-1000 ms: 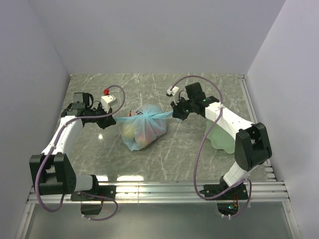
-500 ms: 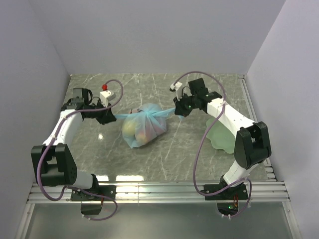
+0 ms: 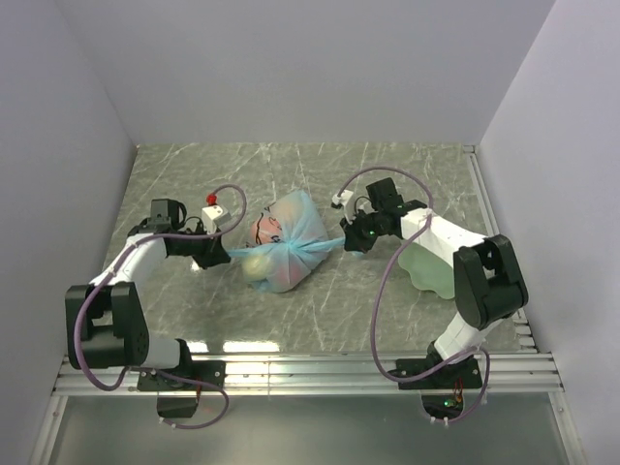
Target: Place the fake fruits into the plastic bag and tie a complex knot
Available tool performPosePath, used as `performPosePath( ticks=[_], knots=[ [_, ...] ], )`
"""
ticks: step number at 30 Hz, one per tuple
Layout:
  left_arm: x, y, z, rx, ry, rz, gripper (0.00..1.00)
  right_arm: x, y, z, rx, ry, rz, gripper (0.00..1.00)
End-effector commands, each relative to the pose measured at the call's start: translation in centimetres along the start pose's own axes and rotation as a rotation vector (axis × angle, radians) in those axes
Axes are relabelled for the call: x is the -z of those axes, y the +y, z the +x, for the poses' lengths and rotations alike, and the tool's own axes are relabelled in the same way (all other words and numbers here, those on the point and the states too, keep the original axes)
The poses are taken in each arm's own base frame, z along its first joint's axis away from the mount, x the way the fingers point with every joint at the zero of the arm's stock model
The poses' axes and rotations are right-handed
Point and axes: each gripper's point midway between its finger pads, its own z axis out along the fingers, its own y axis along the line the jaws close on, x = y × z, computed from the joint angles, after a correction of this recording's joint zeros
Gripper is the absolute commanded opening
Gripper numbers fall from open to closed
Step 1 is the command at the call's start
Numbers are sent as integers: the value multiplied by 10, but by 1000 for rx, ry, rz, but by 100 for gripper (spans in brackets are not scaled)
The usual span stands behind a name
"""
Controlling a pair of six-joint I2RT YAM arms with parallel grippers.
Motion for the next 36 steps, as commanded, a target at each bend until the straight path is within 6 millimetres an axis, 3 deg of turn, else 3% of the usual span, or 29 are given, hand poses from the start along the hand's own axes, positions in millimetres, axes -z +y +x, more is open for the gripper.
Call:
performPosePath(
  ticks=[1, 4, 7, 9, 11, 14, 16, 18, 20, 23, 25, 26, 30, 33, 36],
  knots=[
    [42, 81, 50, -19, 211, -381, 0, 49, -81, 98, -127, 346, 367, 0],
    [46, 88, 54, -10, 212, -393, 0, 52, -91, 101, -147, 350, 395, 0],
    [63, 96, 37, 22, 164, -400, 0, 72, -109, 99, -186, 335, 452, 0],
    [84, 108, 16, 5, 112, -434, 0, 93, -124, 90, -206, 295, 492, 0],
    [94, 106, -1, -18, 89, -418, 0, 103, -126, 83, -200, 280, 479, 0],
    [105, 96, -11, -60, 74, -385, 0, 115, -123, 88, -184, 289, 471, 0],
    [104, 95, -6, -65, 89, -379, 0, 115, -121, 90, -188, 286, 472, 0],
    [94, 95, 12, -47, 116, -369, 0, 108, -121, 96, -202, 300, 466, 0],
    [83, 95, 33, 0, 143, -363, 0, 96, -120, 110, -231, 332, 457, 0],
    [74, 103, 50, 28, 167, -380, 0, 90, -126, 125, -222, 371, 481, 0],
    [76, 94, 44, 54, 166, -342, 0, 101, -128, 118, -214, 368, 496, 0],
    [86, 99, 24, 35, 131, -364, 0, 108, -129, 112, -208, 356, 509, 0],
    [110, 101, -2, -20, 75, -426, 0, 132, -138, 98, -193, 330, 571, 0],
    [108, 105, 13, 11, 87, -427, 0, 130, -138, 96, -205, 315, 572, 0],
    [92, 101, 40, 55, 117, -393, 0, 115, -128, 118, -214, 349, 537, 0]
  ],
)
